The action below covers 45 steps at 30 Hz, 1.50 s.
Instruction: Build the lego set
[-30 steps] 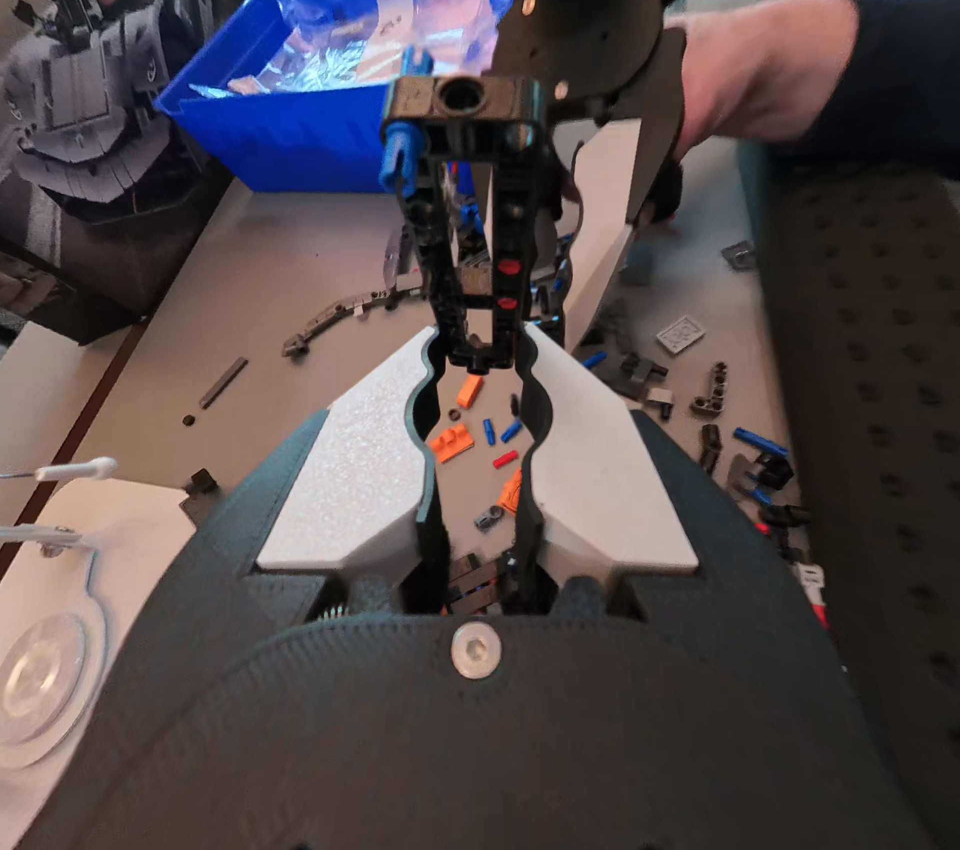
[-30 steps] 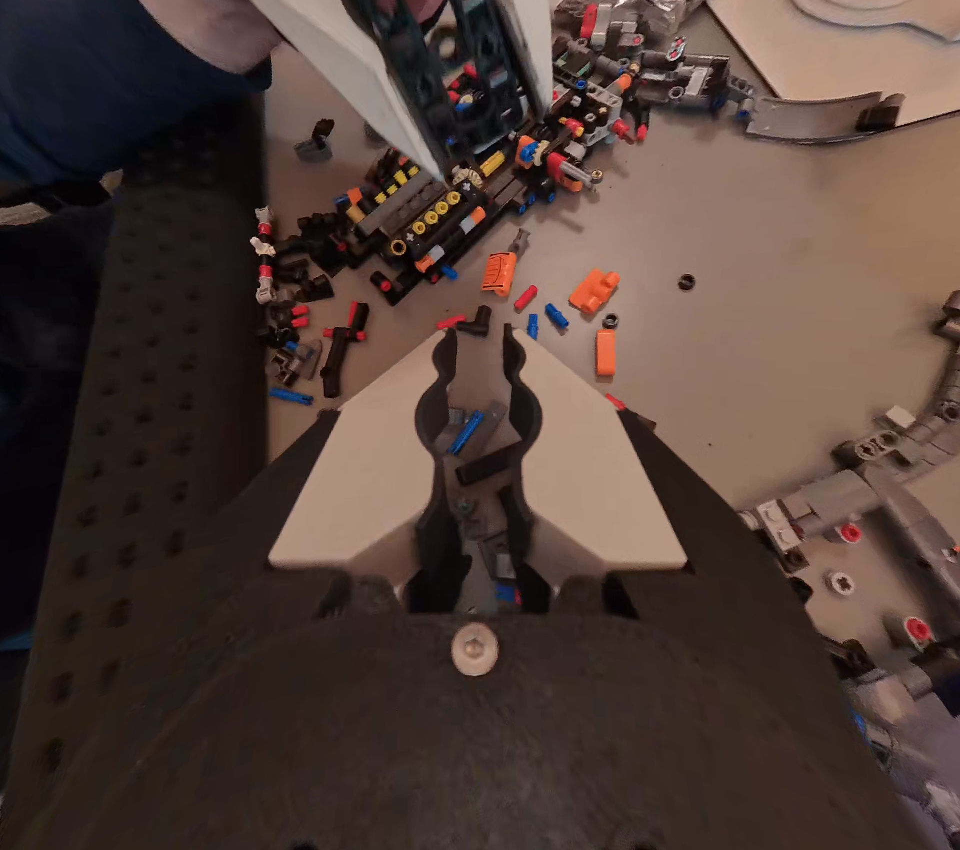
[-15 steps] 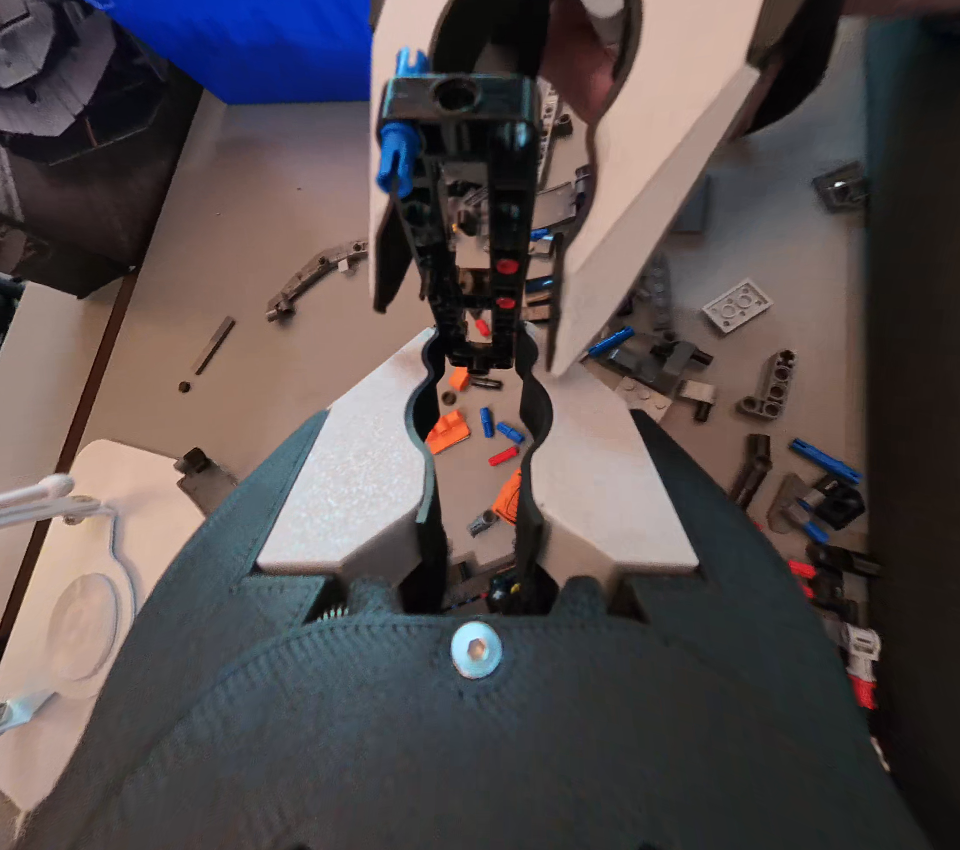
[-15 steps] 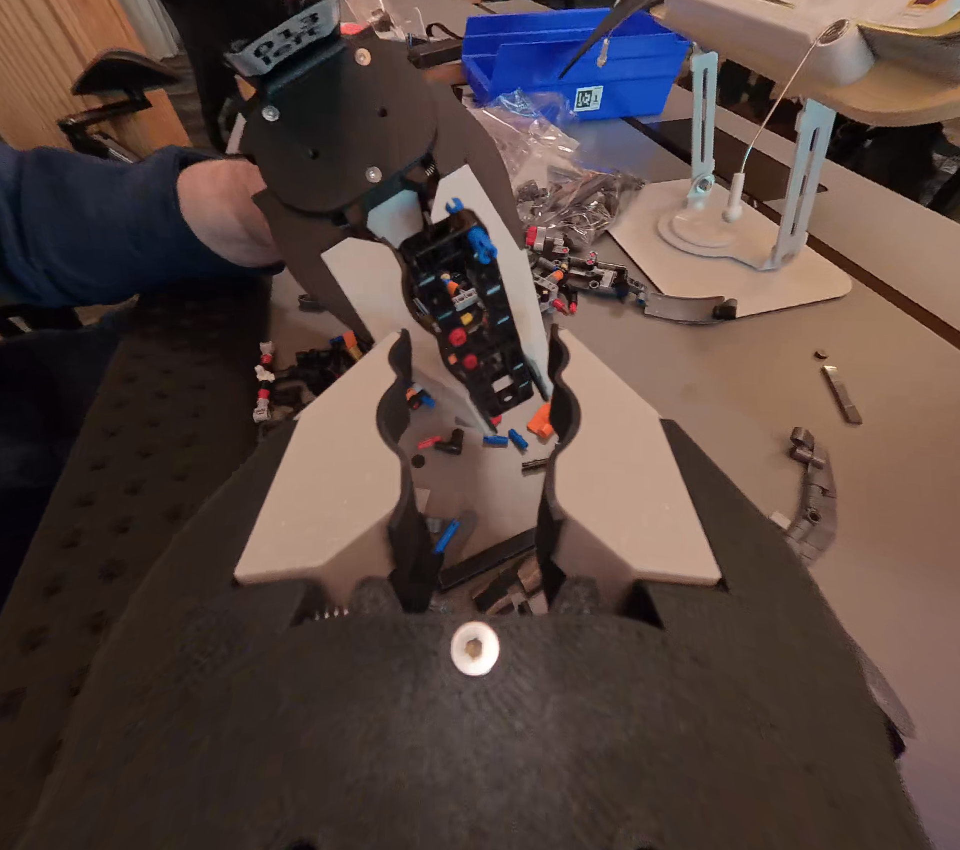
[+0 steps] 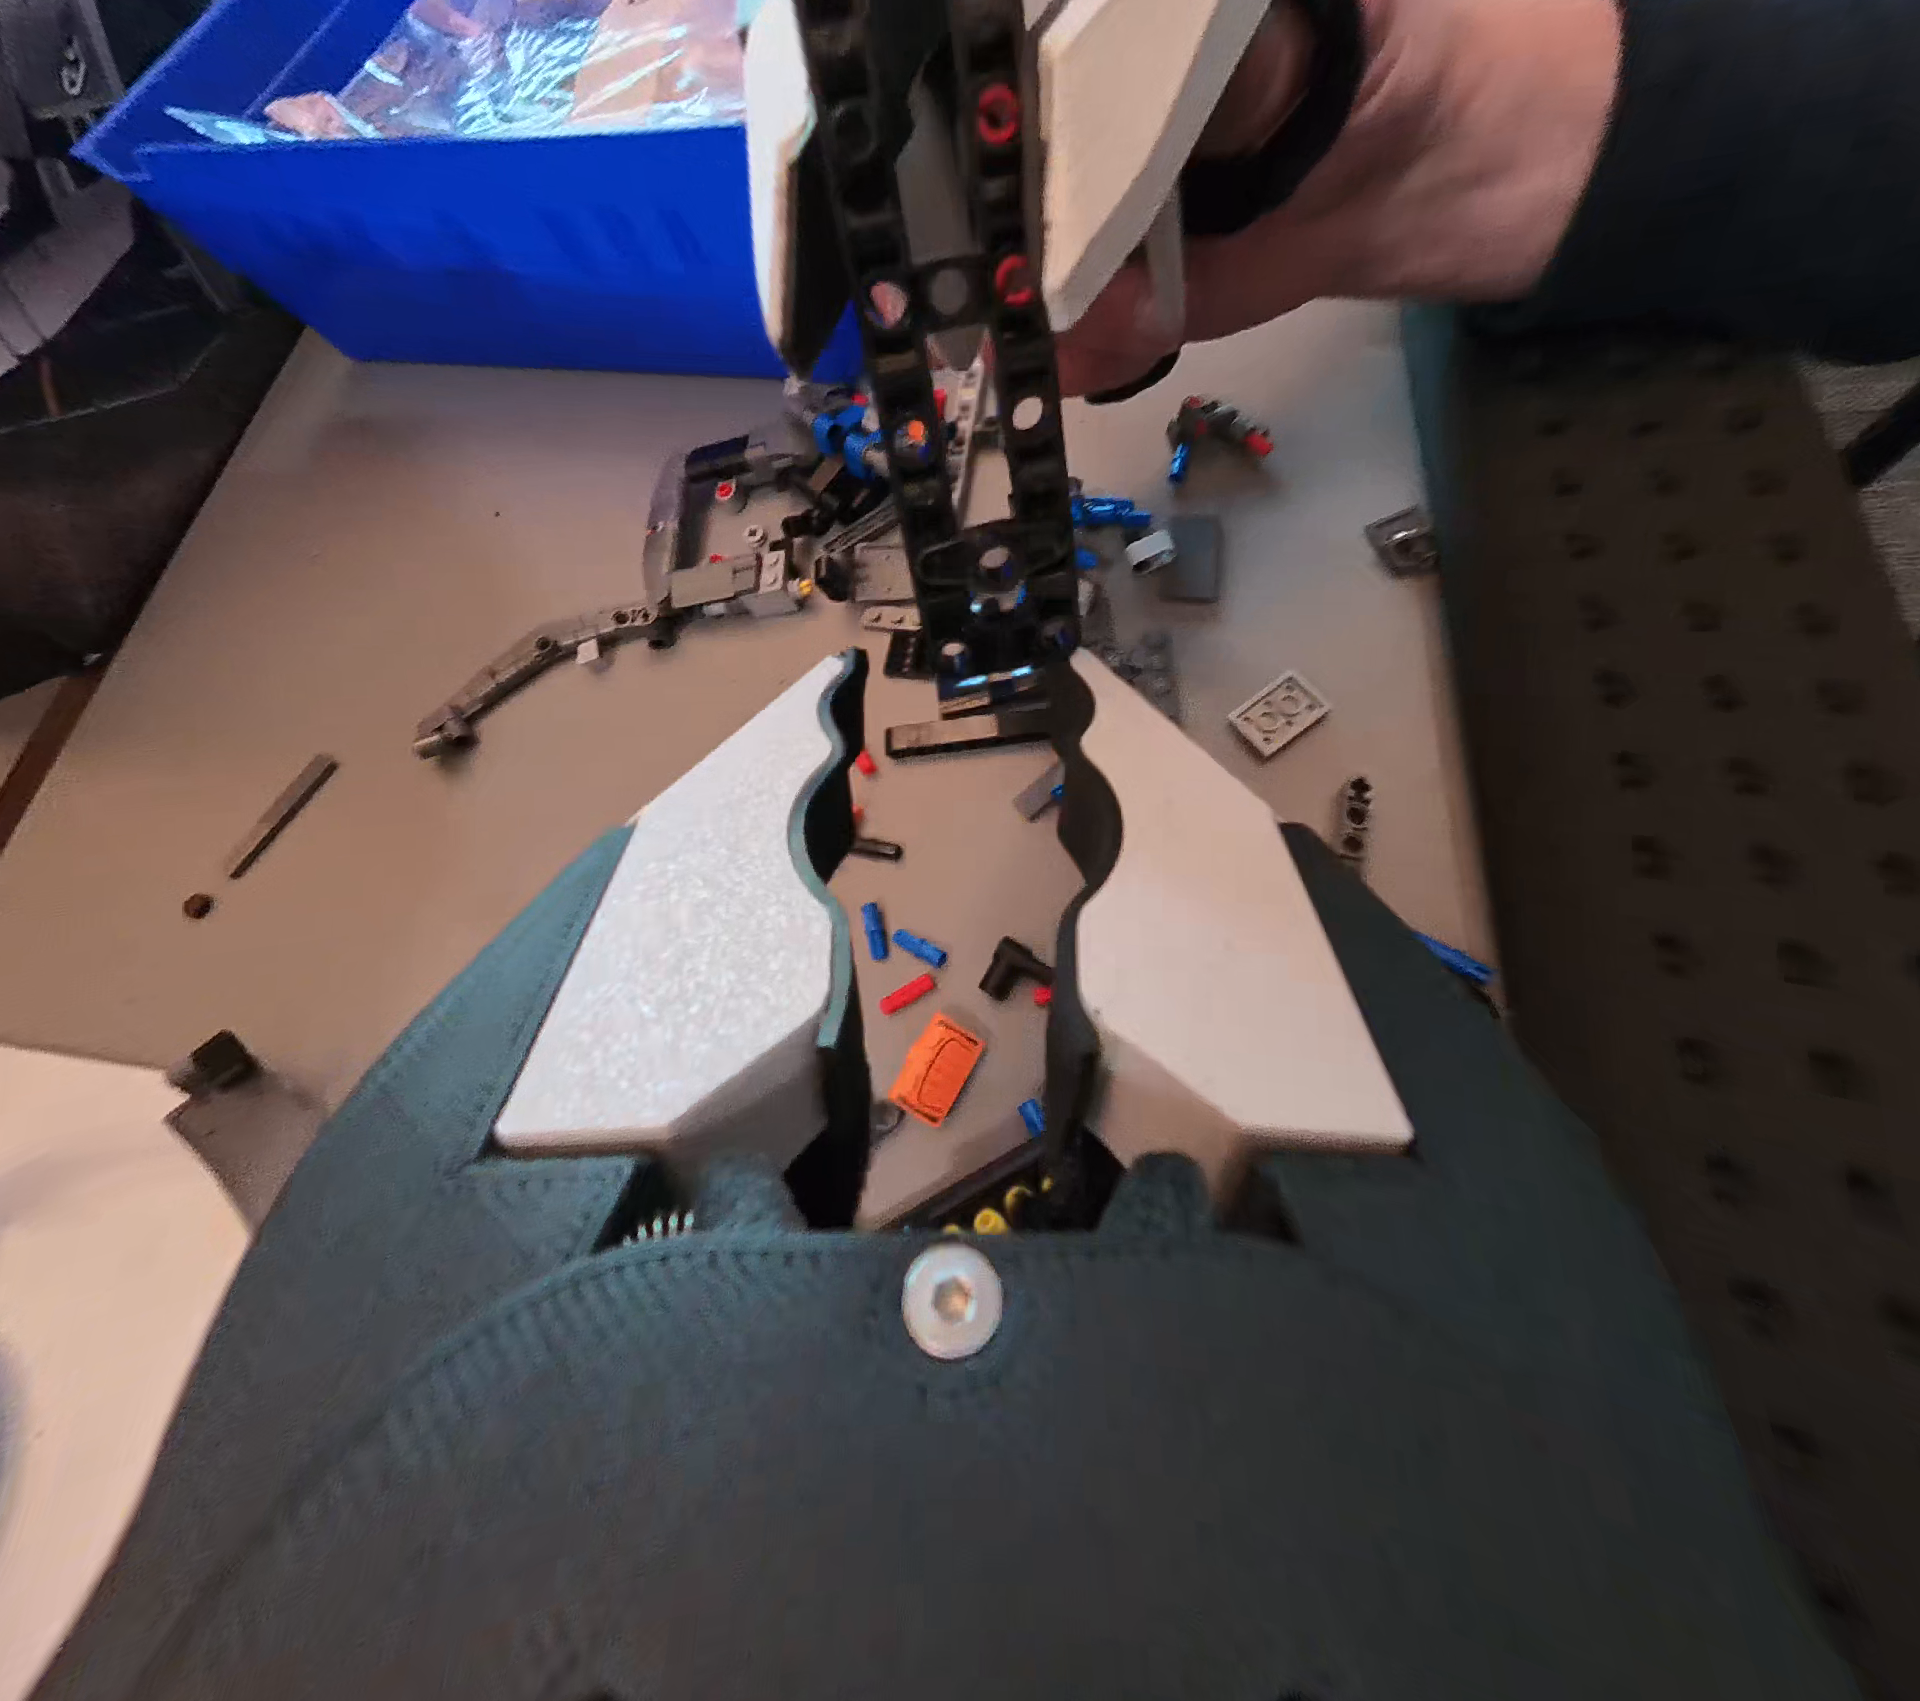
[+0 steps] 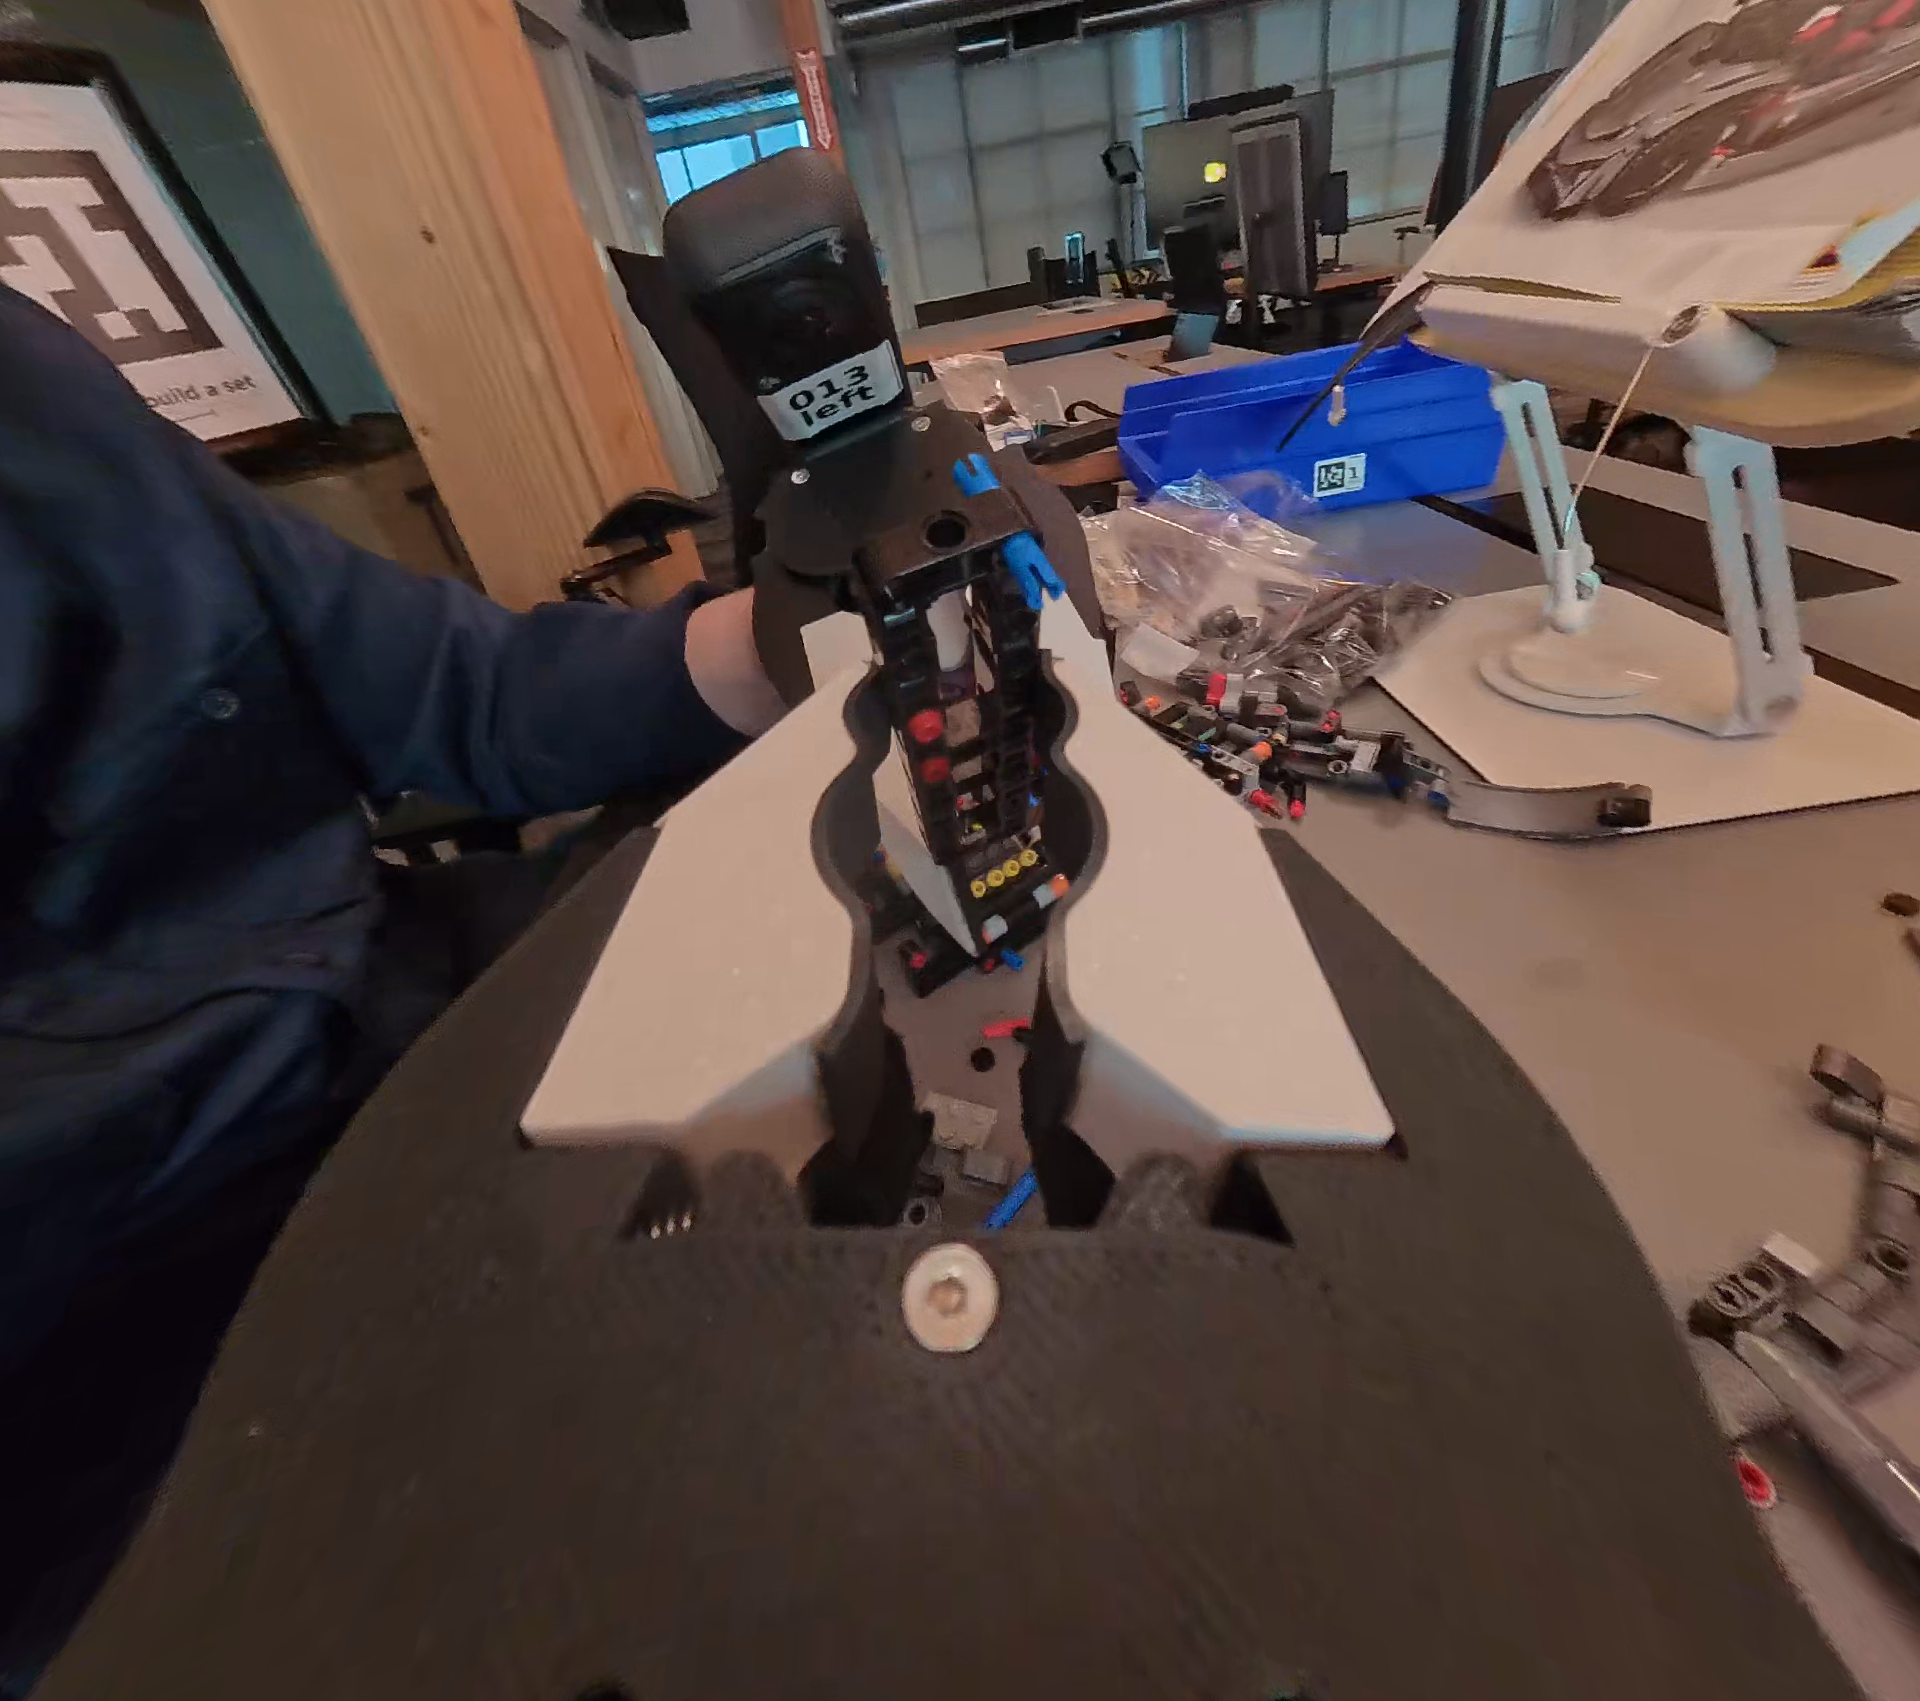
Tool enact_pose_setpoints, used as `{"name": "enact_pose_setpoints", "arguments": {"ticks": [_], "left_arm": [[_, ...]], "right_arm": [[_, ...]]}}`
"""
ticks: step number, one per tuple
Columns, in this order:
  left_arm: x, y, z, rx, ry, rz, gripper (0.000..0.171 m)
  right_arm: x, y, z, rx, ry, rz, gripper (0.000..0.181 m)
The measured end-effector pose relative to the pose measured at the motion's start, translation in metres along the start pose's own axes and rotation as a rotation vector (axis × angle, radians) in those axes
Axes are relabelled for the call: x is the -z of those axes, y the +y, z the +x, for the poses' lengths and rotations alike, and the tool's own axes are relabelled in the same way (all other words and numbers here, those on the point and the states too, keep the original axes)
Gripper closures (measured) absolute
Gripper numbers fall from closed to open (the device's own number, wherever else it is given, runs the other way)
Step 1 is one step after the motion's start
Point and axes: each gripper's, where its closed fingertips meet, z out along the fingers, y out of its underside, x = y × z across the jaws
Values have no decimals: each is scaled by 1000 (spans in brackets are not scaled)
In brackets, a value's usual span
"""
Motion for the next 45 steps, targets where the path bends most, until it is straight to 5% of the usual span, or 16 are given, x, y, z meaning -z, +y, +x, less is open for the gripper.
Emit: {"name": "enact_pose_setpoints", "arguments": {"ticks": [9,12,16,37,45], "left_arm": [[7,-11,-3,-33,-50,31,130],[1,-5,-3,-95,-93,-17,147],[0,-4,-4,-92,-101,-27,148],[11,2,63,-14,431,26,152],[10,1,82,-13,531,28,151]], "right_arm": [[0,6,7,48,68,-47,157],[-6,14,7,110,105,-113,158],[-7,18,8,162,139,-153,157],[-16,40,-47,176,-168,-276,158],[-17,47,-65,113,-295,-293,158]]}}
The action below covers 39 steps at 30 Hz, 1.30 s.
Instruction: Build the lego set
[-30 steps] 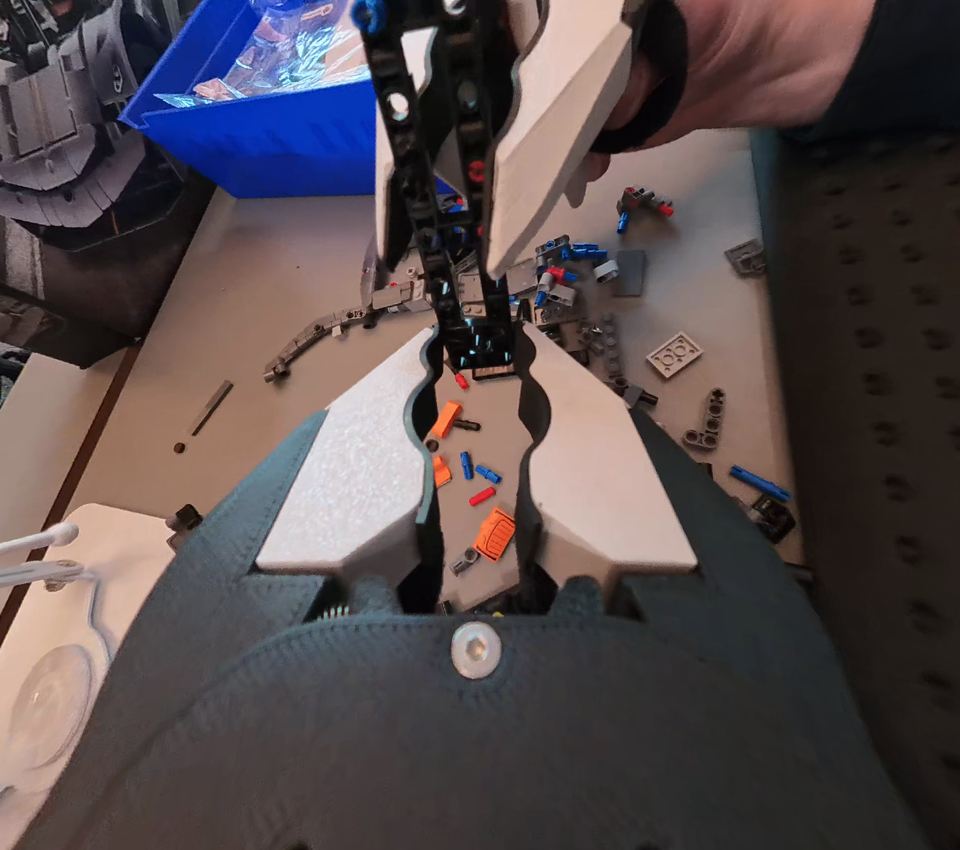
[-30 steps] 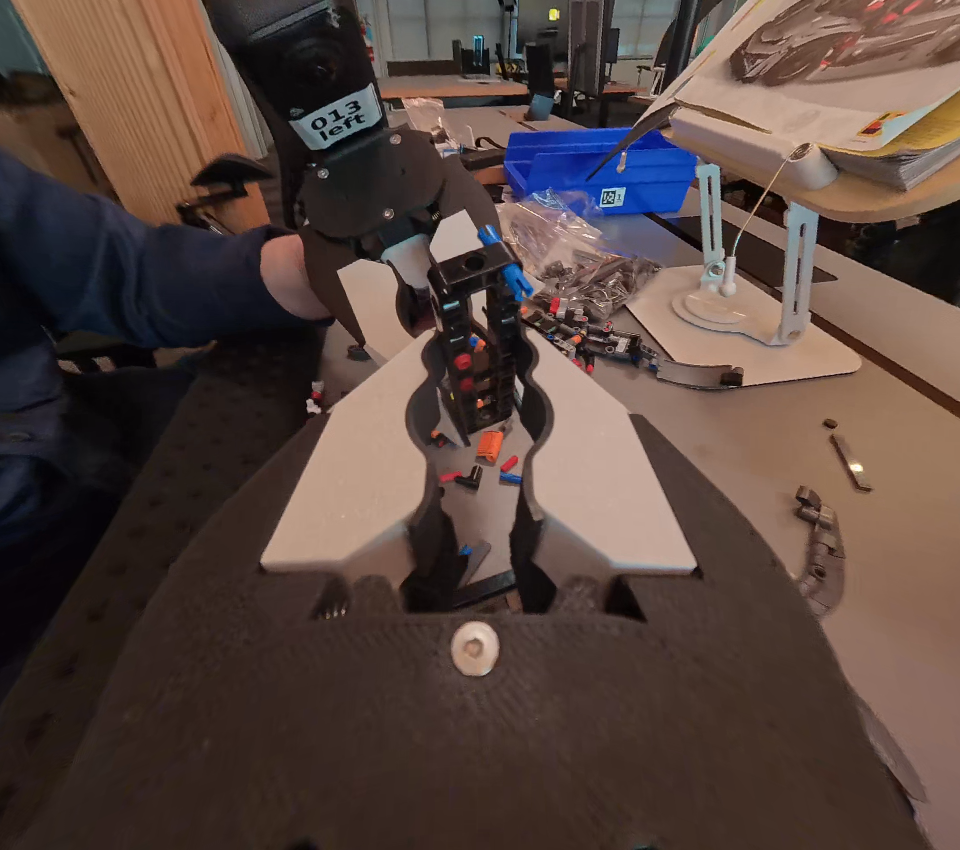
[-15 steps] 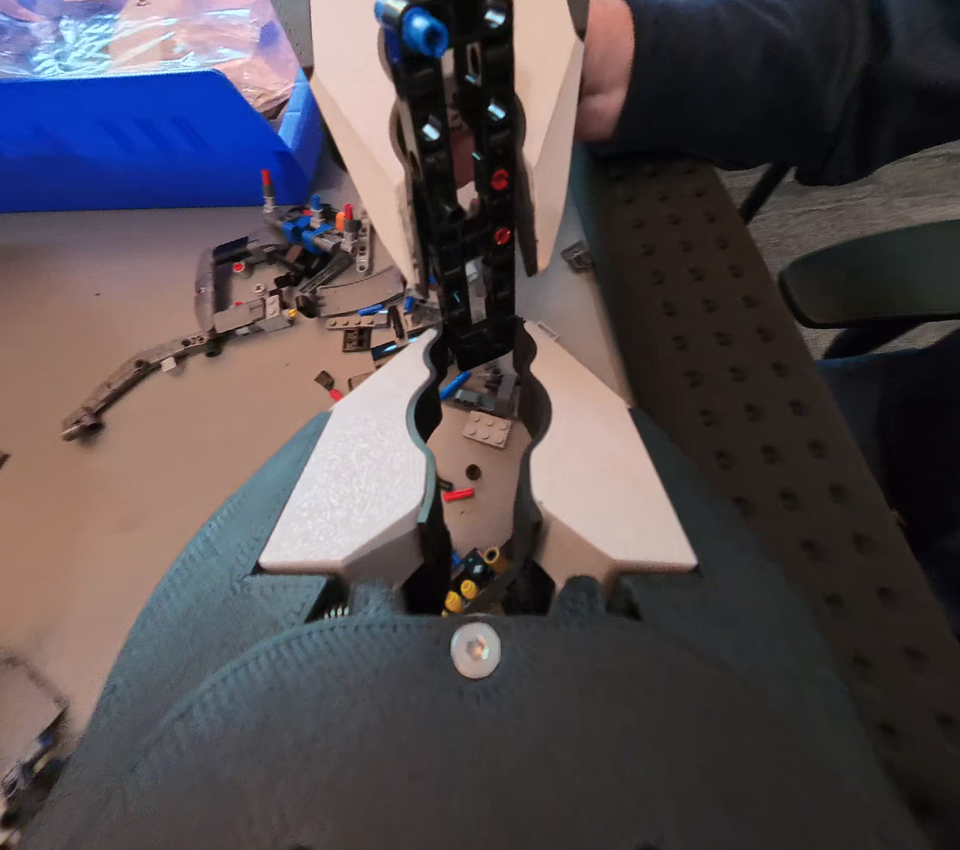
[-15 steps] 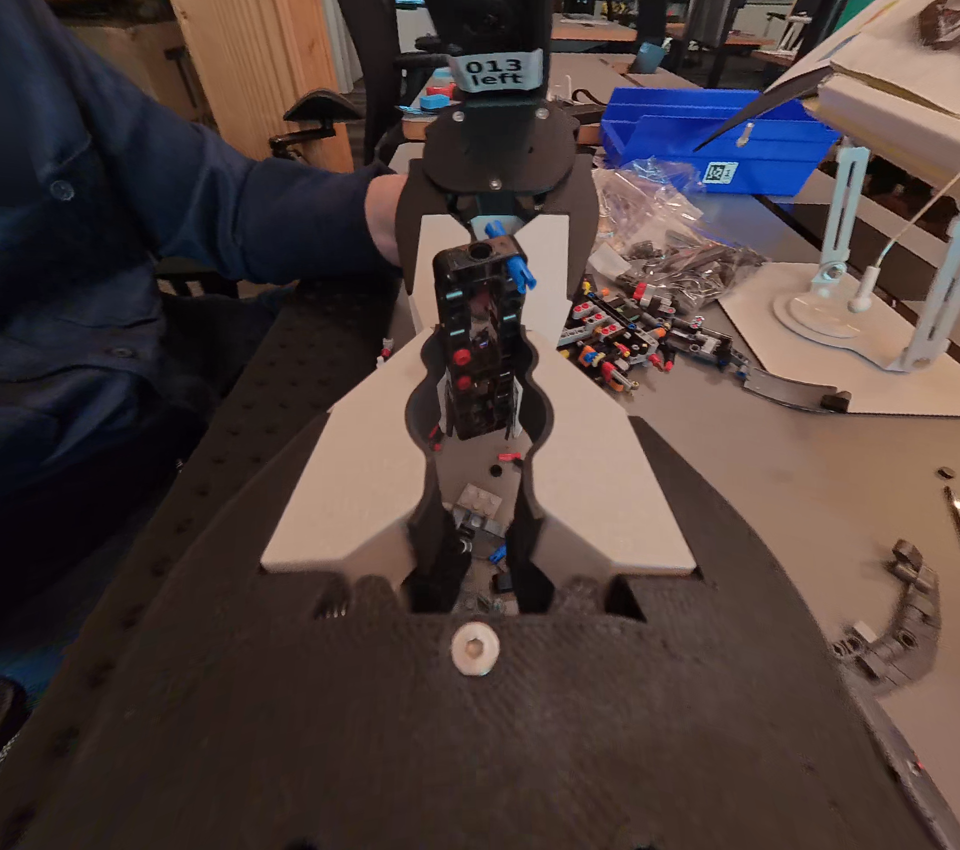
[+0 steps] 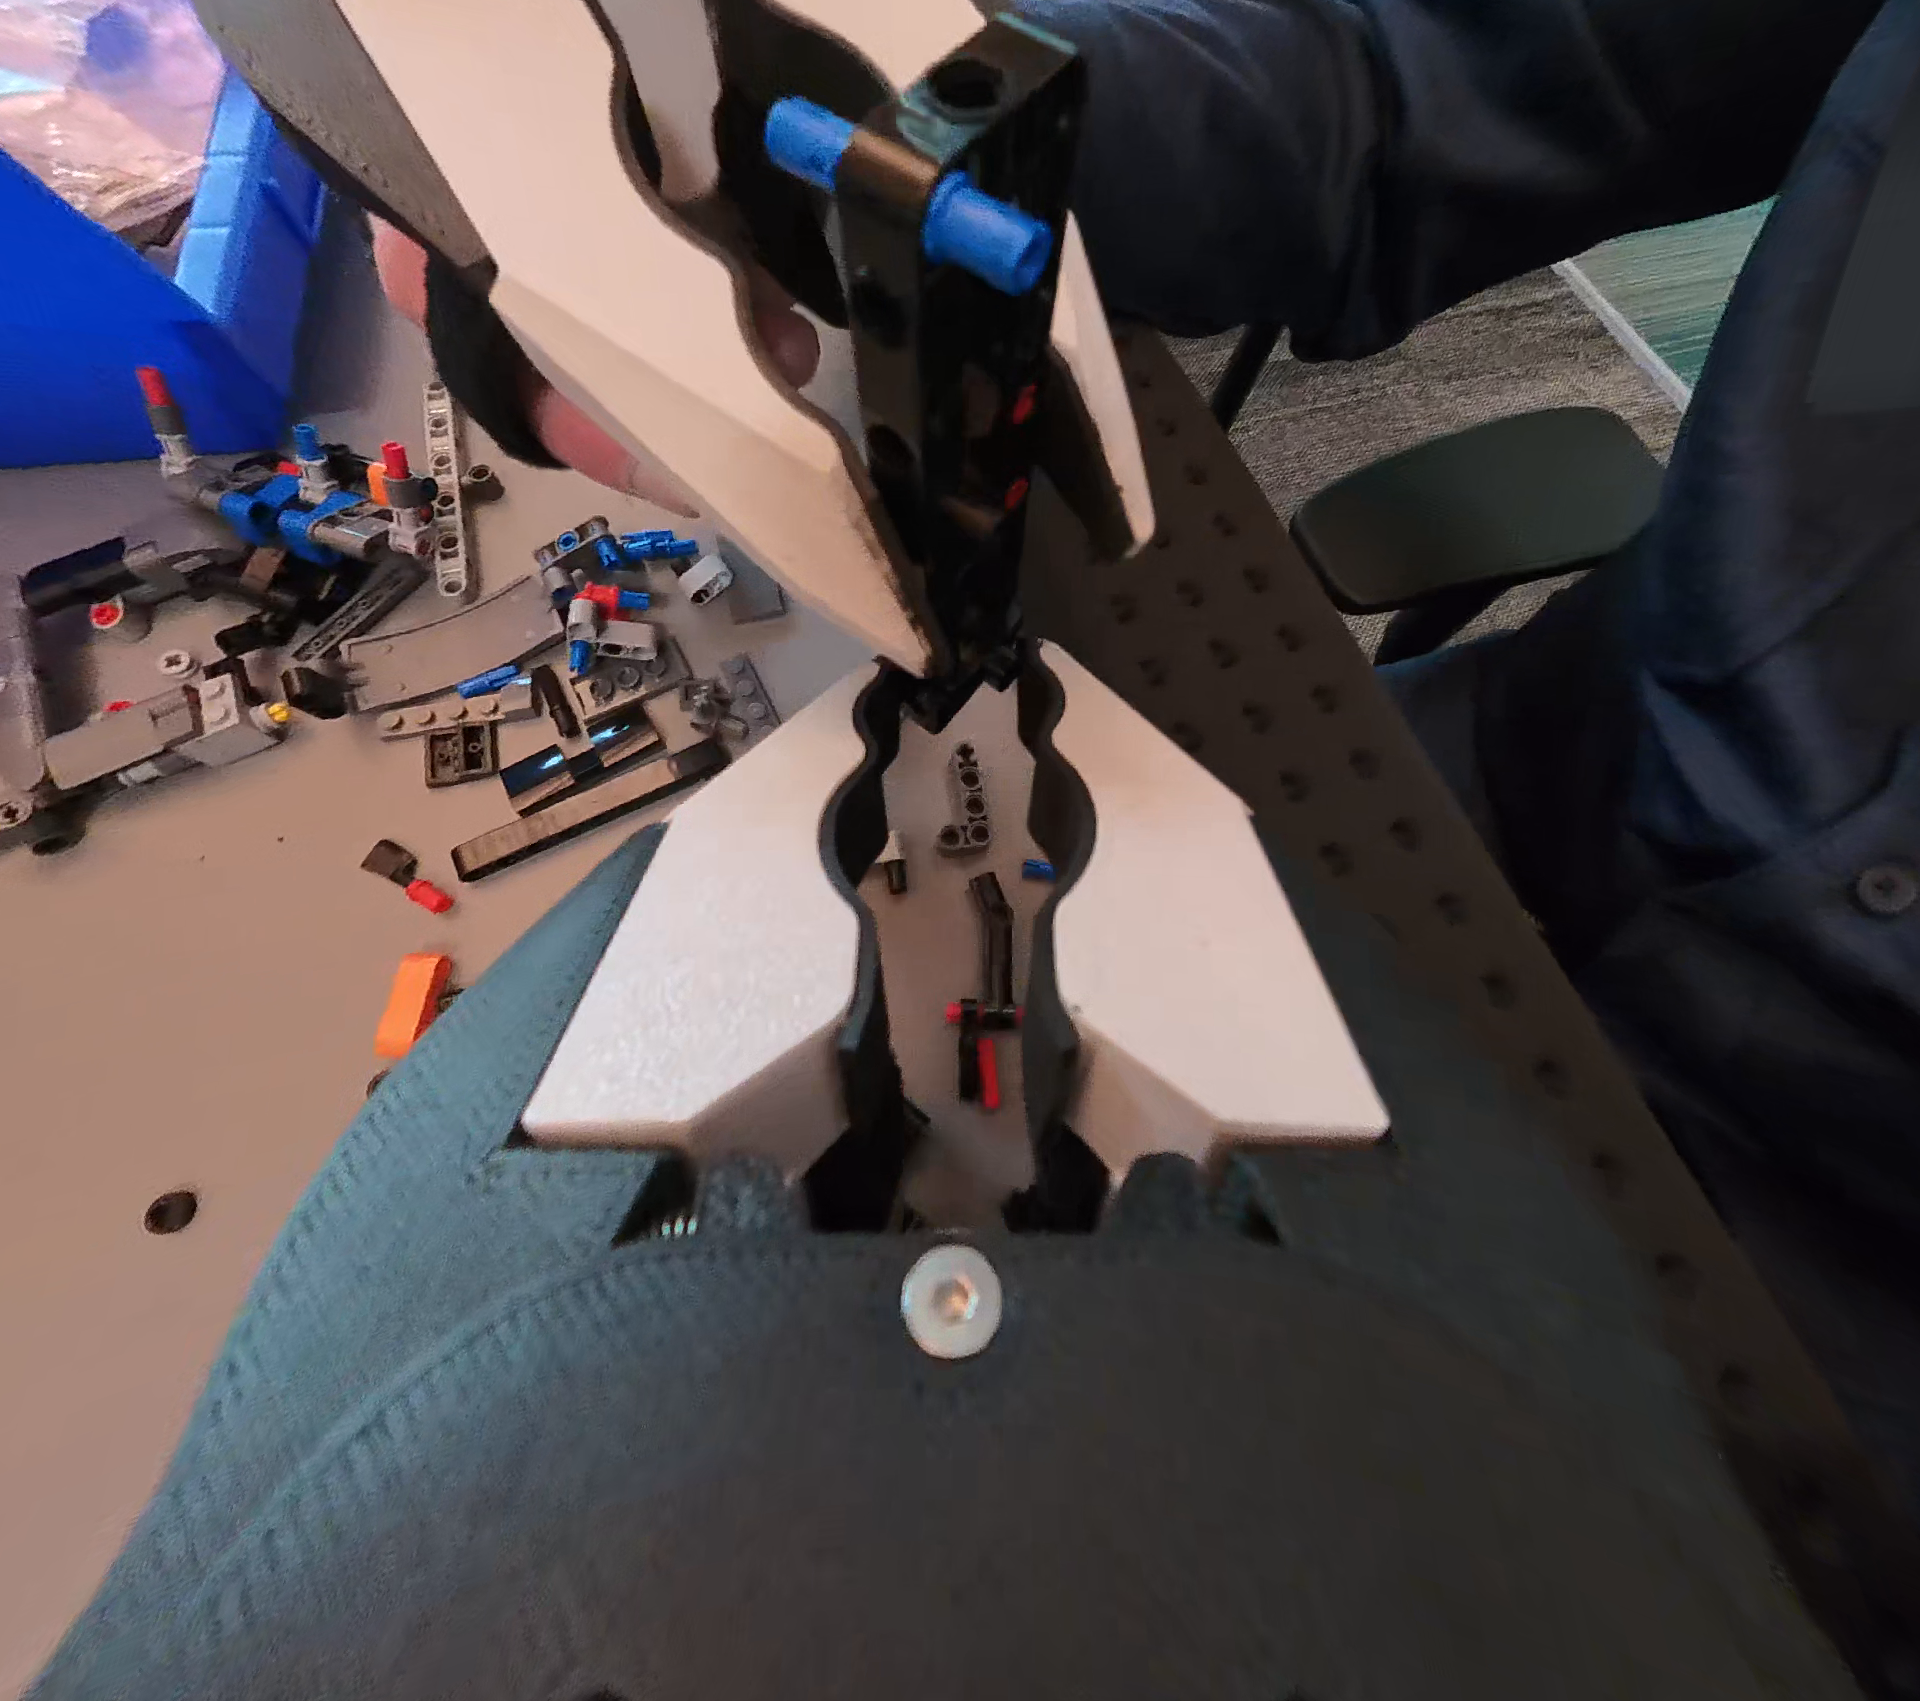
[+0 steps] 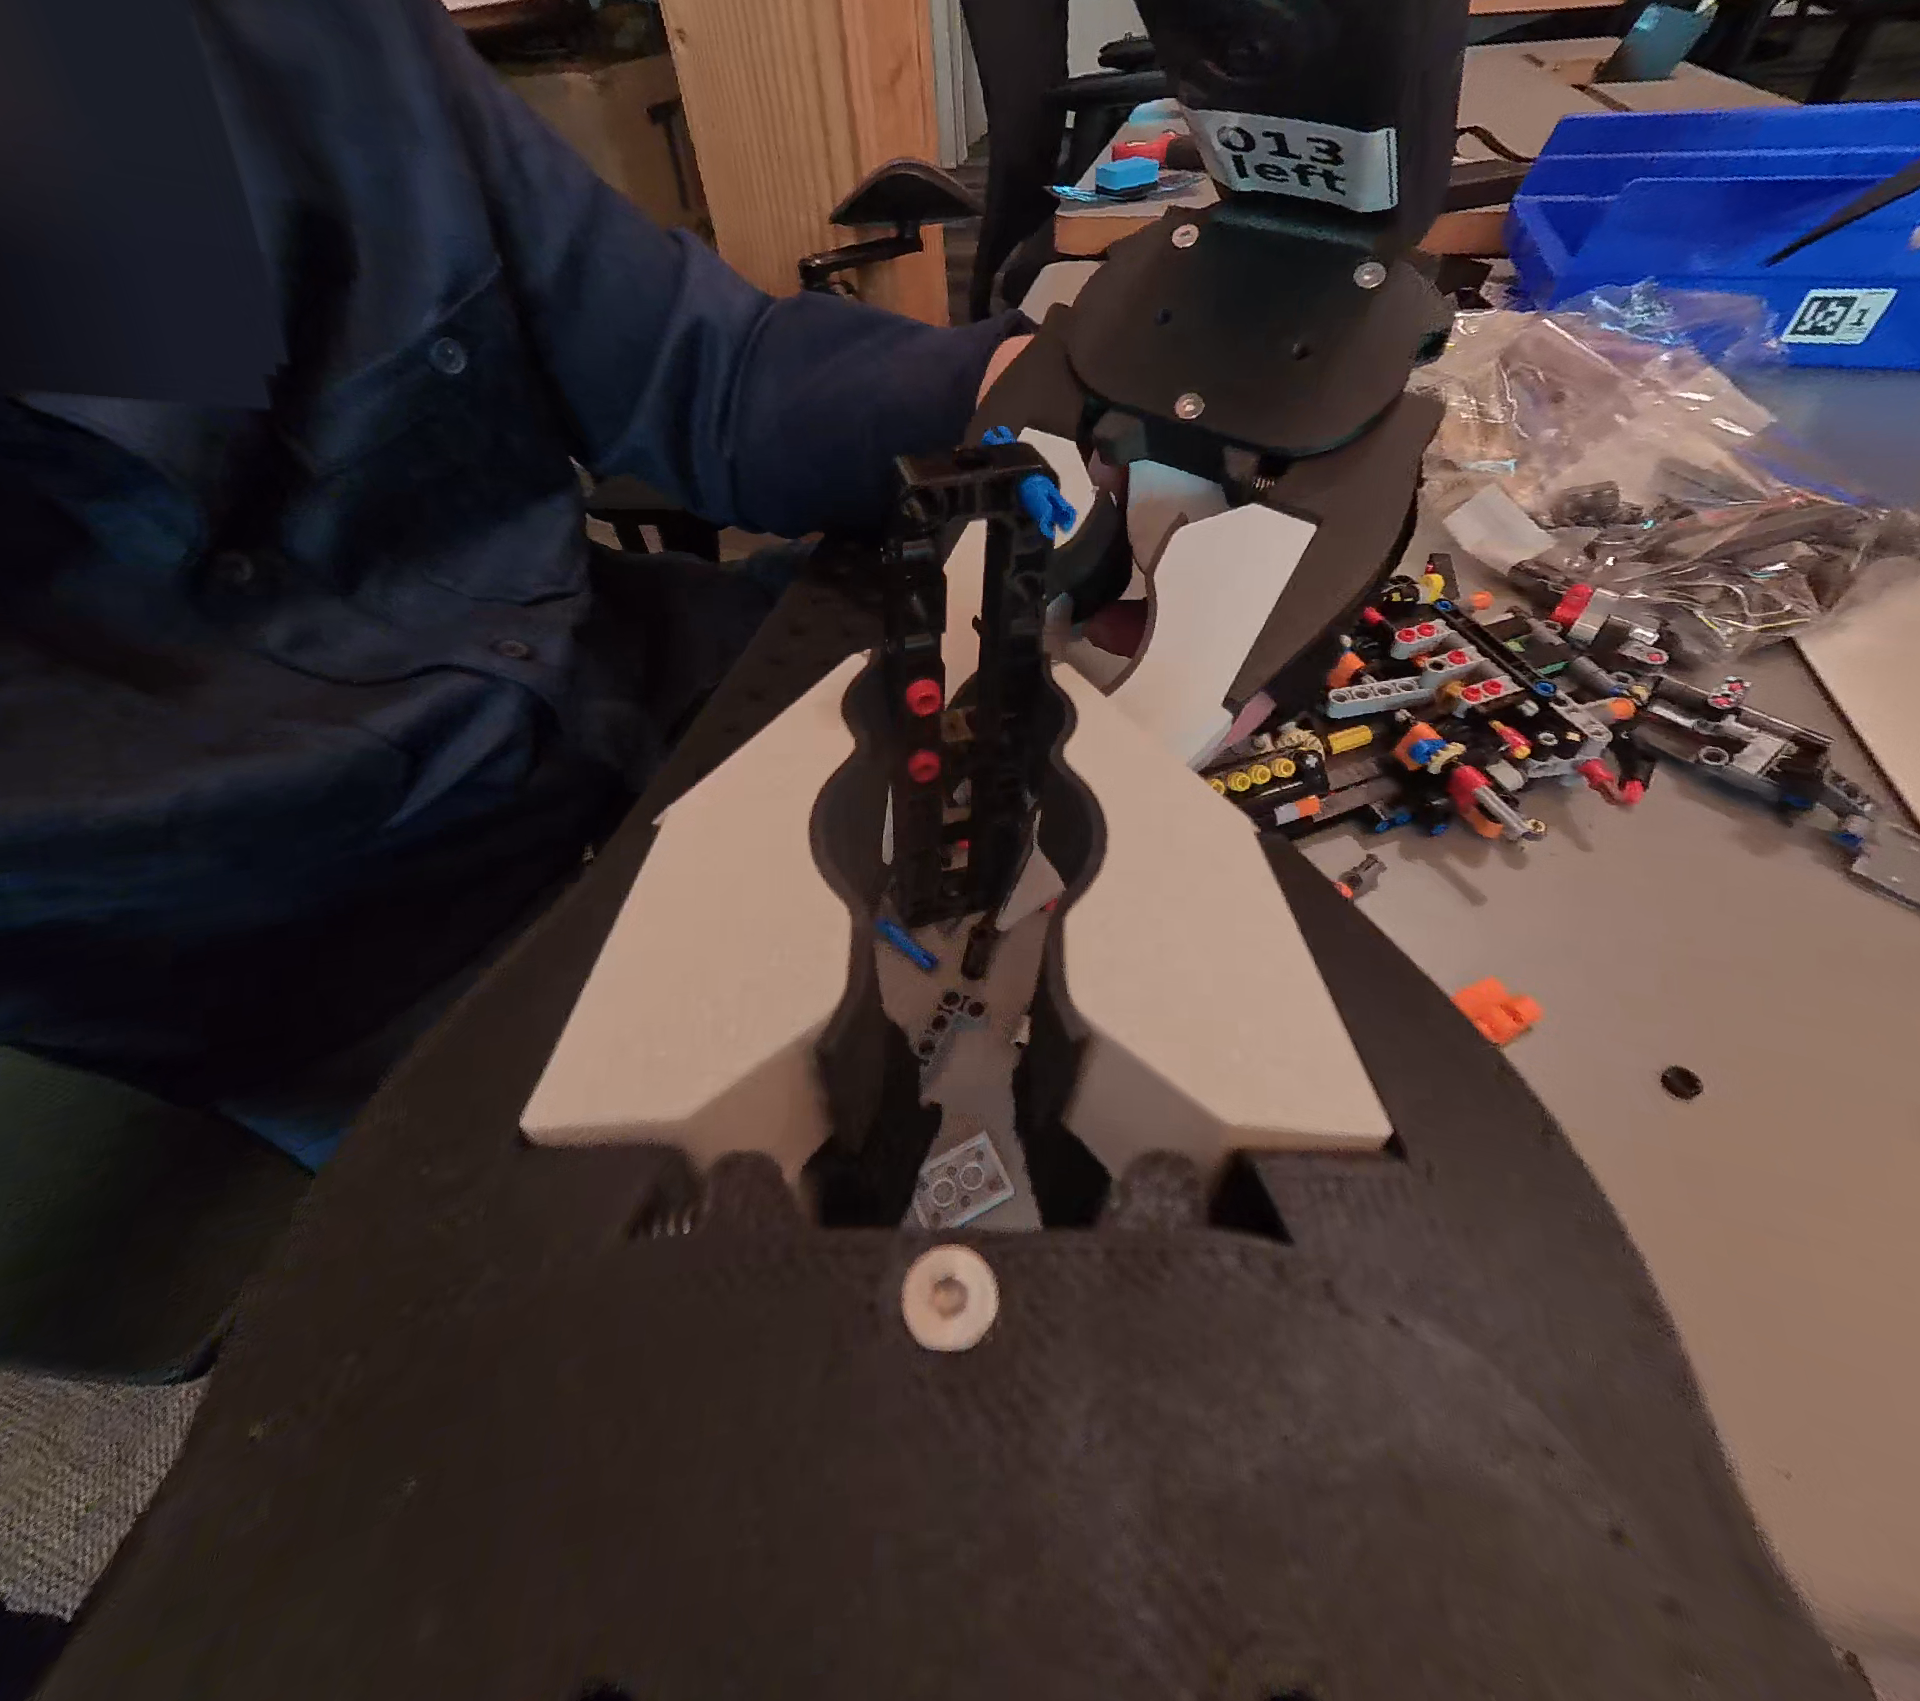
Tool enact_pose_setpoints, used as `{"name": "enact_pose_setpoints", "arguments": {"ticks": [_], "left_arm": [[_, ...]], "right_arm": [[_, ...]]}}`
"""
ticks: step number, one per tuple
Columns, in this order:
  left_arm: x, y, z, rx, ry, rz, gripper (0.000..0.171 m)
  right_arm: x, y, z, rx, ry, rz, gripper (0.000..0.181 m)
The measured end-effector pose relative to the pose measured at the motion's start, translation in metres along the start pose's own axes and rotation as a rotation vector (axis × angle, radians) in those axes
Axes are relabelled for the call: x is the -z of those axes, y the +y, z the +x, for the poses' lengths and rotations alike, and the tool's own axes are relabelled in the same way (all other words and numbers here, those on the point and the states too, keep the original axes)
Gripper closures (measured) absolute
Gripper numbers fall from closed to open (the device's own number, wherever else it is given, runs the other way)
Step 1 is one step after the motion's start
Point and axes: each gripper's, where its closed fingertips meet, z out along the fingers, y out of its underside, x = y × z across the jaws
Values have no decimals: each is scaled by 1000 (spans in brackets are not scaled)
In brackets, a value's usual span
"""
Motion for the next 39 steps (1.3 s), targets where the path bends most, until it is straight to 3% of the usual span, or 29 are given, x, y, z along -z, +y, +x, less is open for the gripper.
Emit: {"name": "enact_pose_setpoints", "arguments": {"ticks": [7,13,22,26,30,35,39], "left_arm": [[19,-10,-26,55,-136,81,152],[27,-10,-48,103,-252,100,151],[33,-21,-43,82,-225,180,152],[45,-24,-50,67,-300,200,164],[43,-18,-57,79,-334,170,164],[54,-20,-65,148,-351,225,165],[65,-20,-75,231,-370,284,165]], "right_arm": [[18,-15,26,-31,140,107,158],[32,-12,49,-64,274,118,162],[40,-21,47,-91,239,191,163],[51,-20,58,-126,297,221,172],[51,-15,64,-127,351,187,170],[66,-14,77,-162,442,202,166],[78,-16,76,-6,592,111,176]]}}
